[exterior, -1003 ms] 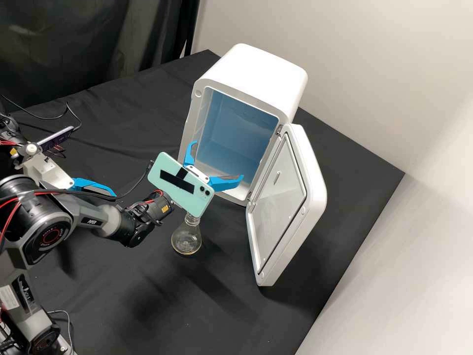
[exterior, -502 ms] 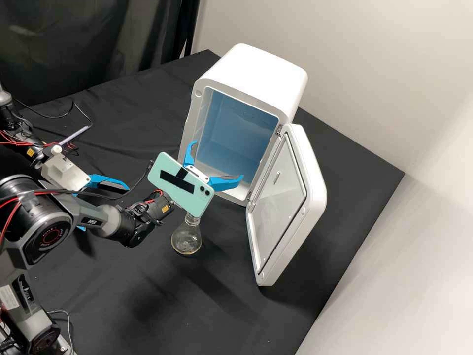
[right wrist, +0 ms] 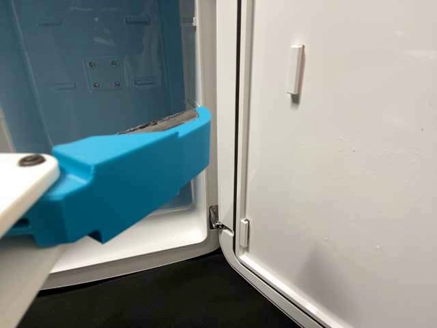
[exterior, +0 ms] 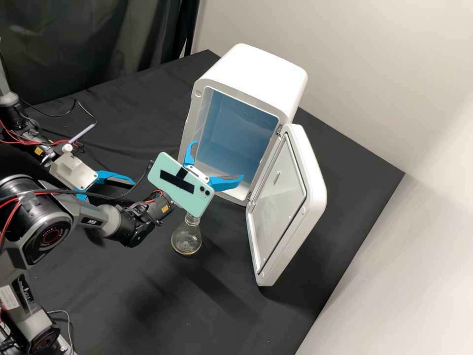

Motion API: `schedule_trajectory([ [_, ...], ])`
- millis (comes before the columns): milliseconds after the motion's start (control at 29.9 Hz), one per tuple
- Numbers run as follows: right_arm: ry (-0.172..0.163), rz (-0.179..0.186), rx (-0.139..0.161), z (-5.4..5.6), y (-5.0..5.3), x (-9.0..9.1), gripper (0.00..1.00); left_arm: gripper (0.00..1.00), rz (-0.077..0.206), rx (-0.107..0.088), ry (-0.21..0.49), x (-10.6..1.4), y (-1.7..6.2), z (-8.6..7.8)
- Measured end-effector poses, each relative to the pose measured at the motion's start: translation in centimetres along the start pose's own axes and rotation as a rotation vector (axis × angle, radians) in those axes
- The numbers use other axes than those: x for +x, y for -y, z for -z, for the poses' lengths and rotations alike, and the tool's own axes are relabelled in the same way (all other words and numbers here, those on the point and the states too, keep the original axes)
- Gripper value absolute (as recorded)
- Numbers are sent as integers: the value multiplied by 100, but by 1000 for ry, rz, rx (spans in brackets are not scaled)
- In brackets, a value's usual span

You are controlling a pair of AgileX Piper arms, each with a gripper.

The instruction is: Place the flask in the incubator

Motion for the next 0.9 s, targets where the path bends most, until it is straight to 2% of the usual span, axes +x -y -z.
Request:
schedule_trajectory([
  [134,0,0,0,0,0,0,100,100,0,-7,-24,-21,-2,91],
  [234,0,0,0,0,0,0,100,100,-15,-27,-35,-50,-12,163],
  [368,0,0,0,0,0,0,100,100,-28,-34,-60,-95,-18,280],
  [535,0,0,0,0,0,0,100,100,-21,-57,-93,-179,-7,399],
  [669,0,0,0,0,0,0,100,100,-44,-65,-109,-242,-33,444],
  [769,0,0,0,0,0,0,100,100,-57,-64,-100,-260,-47,436],
  [869,0,0,0,0,0,0,100,100,-54,-46,-71,-298,-50,418],
  [903,0,0,0,0,0,0,100,100,-56,-45,-70,-309,-50,417],
])
